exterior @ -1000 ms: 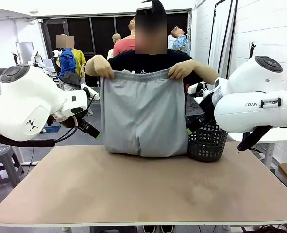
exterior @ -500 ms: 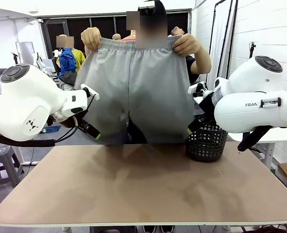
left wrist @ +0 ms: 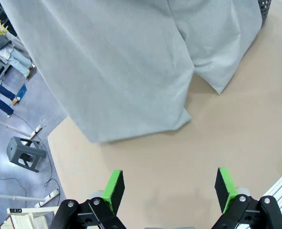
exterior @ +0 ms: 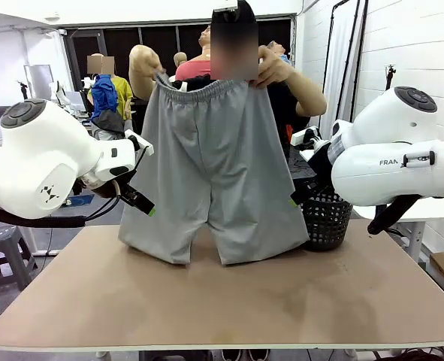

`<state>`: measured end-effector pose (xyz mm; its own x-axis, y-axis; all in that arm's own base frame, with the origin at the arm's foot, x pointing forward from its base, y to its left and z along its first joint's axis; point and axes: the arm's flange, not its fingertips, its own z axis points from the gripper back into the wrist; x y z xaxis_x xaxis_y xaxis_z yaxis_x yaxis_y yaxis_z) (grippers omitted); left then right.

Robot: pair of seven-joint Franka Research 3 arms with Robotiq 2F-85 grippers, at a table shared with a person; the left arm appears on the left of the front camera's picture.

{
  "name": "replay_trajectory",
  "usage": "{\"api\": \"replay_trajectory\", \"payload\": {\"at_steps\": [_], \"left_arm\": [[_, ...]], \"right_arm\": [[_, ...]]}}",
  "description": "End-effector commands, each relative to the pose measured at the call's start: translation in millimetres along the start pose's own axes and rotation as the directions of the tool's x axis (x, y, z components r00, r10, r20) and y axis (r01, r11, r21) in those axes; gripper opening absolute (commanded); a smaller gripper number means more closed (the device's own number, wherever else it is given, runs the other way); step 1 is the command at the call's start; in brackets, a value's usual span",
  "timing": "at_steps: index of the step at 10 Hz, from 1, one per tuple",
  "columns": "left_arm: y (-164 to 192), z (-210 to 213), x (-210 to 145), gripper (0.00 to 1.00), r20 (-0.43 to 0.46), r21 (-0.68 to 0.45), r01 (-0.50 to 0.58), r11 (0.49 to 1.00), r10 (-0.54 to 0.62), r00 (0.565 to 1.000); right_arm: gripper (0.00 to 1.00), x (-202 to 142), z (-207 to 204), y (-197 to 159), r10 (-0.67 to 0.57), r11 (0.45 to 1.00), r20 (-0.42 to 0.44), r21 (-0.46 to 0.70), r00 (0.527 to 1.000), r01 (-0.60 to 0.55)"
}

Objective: Fold the training pants.
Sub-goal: Grab both ends of the Training pants handed by a person.

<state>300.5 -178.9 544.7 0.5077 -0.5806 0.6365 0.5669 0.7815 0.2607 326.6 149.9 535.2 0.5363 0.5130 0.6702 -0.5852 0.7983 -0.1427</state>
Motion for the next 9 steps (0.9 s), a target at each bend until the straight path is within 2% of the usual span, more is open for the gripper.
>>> {"api": "replay_trajectory", "payload": {"at_steps": [1,9], "left_arm": [[1.7,-1.6,1.1,1.0,0.011,0.006,0.013,1.0,-0.013,1.0],[1.7,-1.6,1.1,1.0,0.011,0.006,0.013,1.0,-0.013,1.0]], "right_arm": [[1.0,0.7,0.5,-0.2,0.0,1.0,0.006,-0.002,1.0,0.0],[1.0,0.7,0.5,-0.2,0.0,1.0,0.006,-0.002,1.0,0.0]]}}
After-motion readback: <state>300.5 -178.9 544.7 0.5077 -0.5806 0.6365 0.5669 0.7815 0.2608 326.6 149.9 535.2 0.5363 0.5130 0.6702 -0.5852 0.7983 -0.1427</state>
